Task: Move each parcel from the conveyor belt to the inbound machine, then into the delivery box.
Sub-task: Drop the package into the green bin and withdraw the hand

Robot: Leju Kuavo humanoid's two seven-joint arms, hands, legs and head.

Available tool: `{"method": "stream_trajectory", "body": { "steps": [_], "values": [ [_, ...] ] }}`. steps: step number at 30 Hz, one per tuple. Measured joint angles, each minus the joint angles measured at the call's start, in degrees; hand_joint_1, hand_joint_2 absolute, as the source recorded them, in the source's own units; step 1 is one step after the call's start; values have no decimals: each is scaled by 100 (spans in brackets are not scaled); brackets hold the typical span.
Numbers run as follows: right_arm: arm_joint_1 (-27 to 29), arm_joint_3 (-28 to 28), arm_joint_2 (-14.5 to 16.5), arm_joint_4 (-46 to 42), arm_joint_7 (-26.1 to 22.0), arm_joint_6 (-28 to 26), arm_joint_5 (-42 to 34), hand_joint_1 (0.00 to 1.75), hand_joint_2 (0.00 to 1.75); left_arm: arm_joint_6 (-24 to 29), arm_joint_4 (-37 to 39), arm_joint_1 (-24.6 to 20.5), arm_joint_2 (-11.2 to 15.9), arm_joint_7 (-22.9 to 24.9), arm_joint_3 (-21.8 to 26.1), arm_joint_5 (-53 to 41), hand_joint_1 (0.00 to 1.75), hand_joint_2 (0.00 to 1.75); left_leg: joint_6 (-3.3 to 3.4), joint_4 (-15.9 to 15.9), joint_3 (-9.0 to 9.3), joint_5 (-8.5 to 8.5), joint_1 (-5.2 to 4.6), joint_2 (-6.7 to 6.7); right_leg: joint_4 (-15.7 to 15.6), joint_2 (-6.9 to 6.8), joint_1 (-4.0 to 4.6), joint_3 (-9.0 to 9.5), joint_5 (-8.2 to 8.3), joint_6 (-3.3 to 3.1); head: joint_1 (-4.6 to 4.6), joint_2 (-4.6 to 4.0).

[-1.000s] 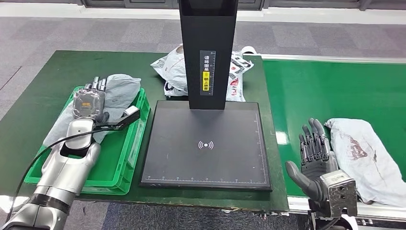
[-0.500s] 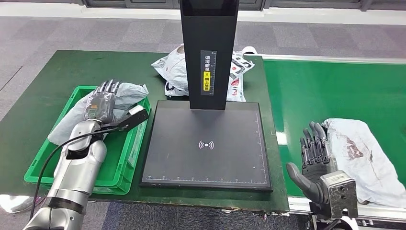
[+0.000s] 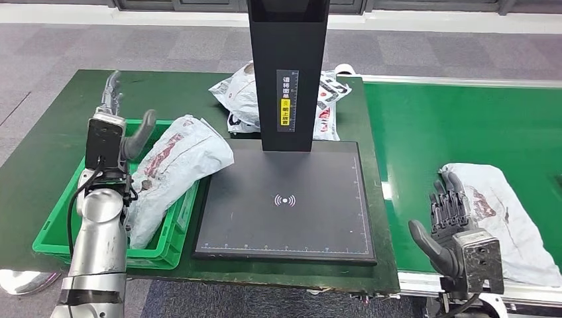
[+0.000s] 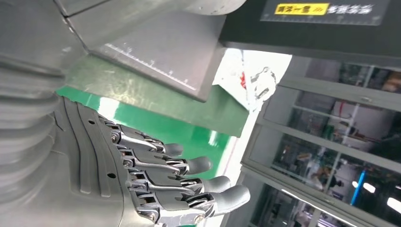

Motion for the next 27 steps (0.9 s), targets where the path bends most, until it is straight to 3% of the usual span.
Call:
{"method": "stream_trajectory", "body": {
  "steps": [15,19,23,27],
  "values": [
    [-2,-27,-110,227,34,-26,75,0,175,398,-261,94,0,88,0,-65,0,0,0,0,0,0,0,1,0,1,0,0,0,0,0,0],
    [-116,-70,-167,380,370,-300,721,0,175,206,-278,151,0,100,-1,289,0,175,0,0,1,0,0,2,0,3,0,0,0,0,0,0],
    [-521,-302,-492,1032,1430,-1019,2733,0,175,-74,-389,407,-56,76,-92,494,0,175,3,1,2,-1,-6,5,-1,4,-7,2,2,3,0,0],
    [-1210,-633,-1266,2496,2991,-1516,5725,0,175,-184,-512,946,-202,-174,-466,554,0,175,18,8,-1,-3,-18,-3,-4,-1,-20,8,7,15,0,0]
  ]
}}
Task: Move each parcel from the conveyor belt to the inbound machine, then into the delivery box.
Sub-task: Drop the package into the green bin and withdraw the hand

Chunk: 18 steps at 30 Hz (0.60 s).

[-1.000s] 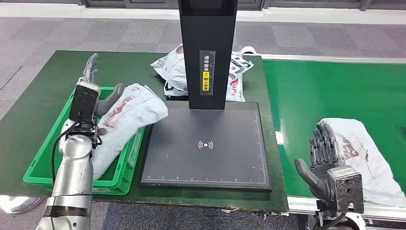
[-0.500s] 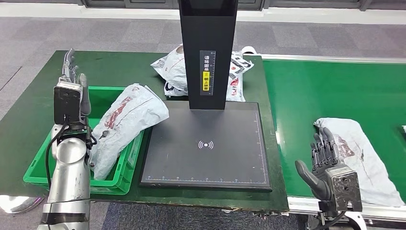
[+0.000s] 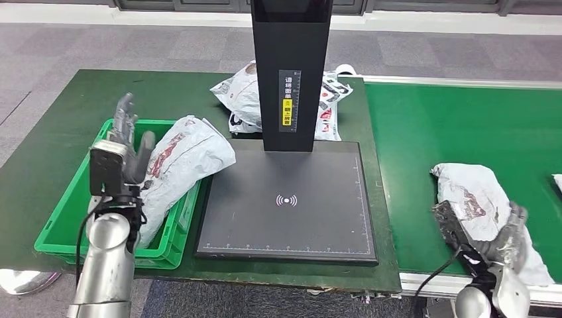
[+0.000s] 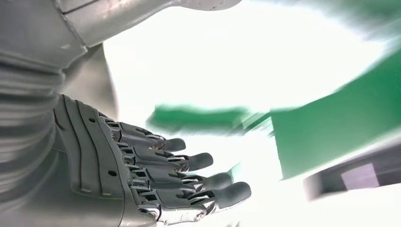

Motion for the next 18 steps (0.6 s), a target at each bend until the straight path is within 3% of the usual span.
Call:
{"method": "stream_trajectory", "body": {
  "steps": [3,7,18],
  "values": [
    [-605,-66,-548,1236,313,106,928,0,175,-16,4,290,-69,-209,-328,21,0,175,8,6,-2,-5,-6,6,-1,4,-5,-2,4,7,0,0],
    [-1285,-59,-1019,2679,282,314,1322,0,175,-61,6,524,-133,-351,-657,39,0,175,13,7,-3,-2,-9,1,-1,-2,-5,-2,5,8,0,0],
    [-2156,248,-1315,4339,214,684,1475,0,175,-86,16,709,-163,-380,-788,97,0,175,7,-4,-3,4,3,-4,1,-5,4,-4,4,6,0,0]
  ]
}}
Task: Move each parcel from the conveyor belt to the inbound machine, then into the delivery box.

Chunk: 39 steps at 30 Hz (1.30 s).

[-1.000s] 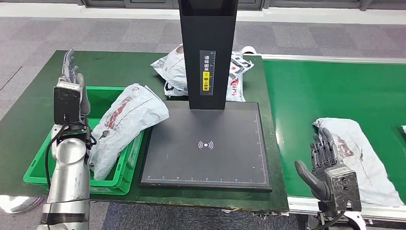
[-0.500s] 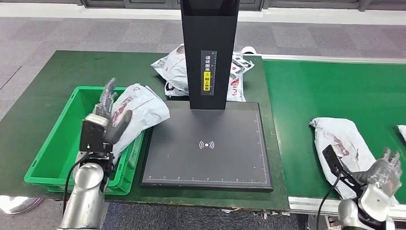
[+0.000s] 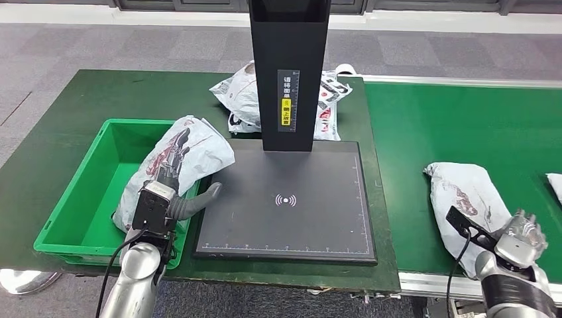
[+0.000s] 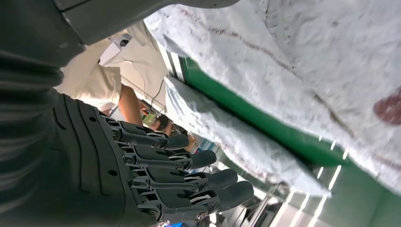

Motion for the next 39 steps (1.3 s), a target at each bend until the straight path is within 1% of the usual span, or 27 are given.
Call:
{"method": "stream_trajectory", "body": {
  "steps": [2,4,5,8,10,12,15,17,25,28,31,34,36,39],
  "values": [
    [-79,30,-13,187,-93,102,-44,0,175,-1,12,2,0,-1,0,10,0,175,0,0,0,0,0,-3,0,-2,-1,1,0,0,0,0],
    [-125,58,-43,355,-453,400,-208,0,175,-13,39,-7,0,-10,0,27,0,175,0,1,0,0,0,-4,0,-3,-1,1,0,0,0,0],
    [-131,85,-70,431,-780,628,-352,0,175,-30,64,-19,1,-20,1,38,0,175,0,1,0,0,0,-4,0,-3,-1,1,0,0,0,0],
    [-29,251,-181,546,-1981,1318,-911,3,175,-81,154,-61,7,-75,3,60,0,175,2,2,0,-2,0,-6,-1,-3,0,2,0,1,0,0],
    [78,432,-268,550,-2568,1614,-1231,90,175,-99,202,-73,18,-122,11,67,0,175,1,2,3,-5,1,-3,-1,0,1,3,-1,1,-1,0],
    [143,664,-367,535,-2915,1814,-1456,175,175,-102,235,-71,32,-174,24,85,0,175,-1,2,9,-8,3,6,-2,7,4,7,-1,0,-1,0],
    [182,1012,-501,457,-3224,2023,-1728,175,175,-61,251,-57,40,-238,72,148,0,175,-3,2,21,-11,4,17,-2,15,7,15,-2,0,0,0],
    [184,1156,-554,412,-3349,2104,-1860,175,175,-29,254,-45,43,-251,105,179,0,175,-6,2,27,-13,3,24,-2,21,9,19,-1,0,0,0],
    [184,1213,-575,390,-3387,2136,-1913,175,175,-14,255,-38,44,-256,120,187,0,175,-8,2,30,-14,3,26,-3,24,9,21,-1,0,0,0],
    [194,1513,-667,269,-3455,2209,-2085,175,175,3,256,0,55,-268,184,219,0,175,-9,2,49,-14,4,32,-3,28,17,40,-1,-1,0,0],
    [173,1940,-796,149,-3521,2271,-2419,175,175,19,246,67,79,-281,247,239,0,175,-10,1,62,-14,5,31,-3,26,23,55,-1,-4,0,0],
    [126,2169,-817,144,-3538,2076,-2749,175,175,87,232,111,87,-286,264,250,0,175,-10,0,56,-13,7,23,-3,19,23,58,-3,-6,0,0],
    [124,2203,-742,132,-3637,1897,-3142,175,175,173,197,159,87,-288,273,256,0,175,-11,-1,36,-14,9,23,-2,18,22,56,-4,-7,0,0],
    [127,2116,-497,-33,-3753,1886,-4190,175,175,337,87,298,83,-292,295,233,0,175,-15,-3,18,-15,10,26,-1,22,20,45,-4,-8,0,0]
  ]
}}
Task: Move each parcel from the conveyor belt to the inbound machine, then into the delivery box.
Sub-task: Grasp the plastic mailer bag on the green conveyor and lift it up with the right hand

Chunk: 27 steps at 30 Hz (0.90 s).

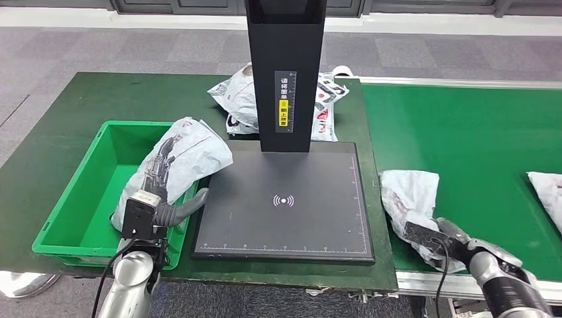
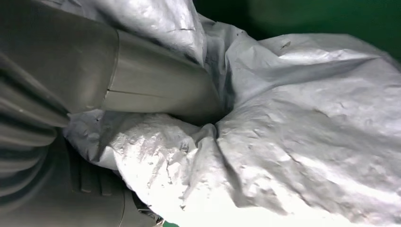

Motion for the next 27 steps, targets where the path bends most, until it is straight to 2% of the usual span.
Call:
{"method": "stream_trajectory", "body": {
  "steps": [4,8,12,19,27],
  "values": [
    [109,-324,376,-741,165,312,-1325,175,175,241,-142,207,-37,-10,14,-149,0,175,-1,0,17,13,2,-21,0,-21,-2,-15,0,-2,0,0],
    [471,-463,661,-1924,347,299,-1816,175,175,449,-226,351,-98,-12,51,-294,0,175,0,-1,8,14,7,-37,1,-37,0,-14,-6,-4,0,0],
    [882,-467,916,-3002,429,62,-1967,175,175,455,-276,460,-179,-4,78,-343,0,175,-2,-1,4,8,6,-37,0,-36,-3,-18,-11,-4,0,0],
    [1432,-467,1260,-4343,536,-295,-1909,175,175,350,-311,521,-311,5,108,-459,0,175,-1,0,3,7,5,-36,0,-36,-4,-18,-12,-4,0,0],
    [1692,-467,1545,-5030,692,-448,-1756,175,175,318,-307,516,-401,11,110,-485,0,175,-2,-1,4,8,5,-35,0,-35,-4,-19,-12,-4,0,0]
  ]
}}
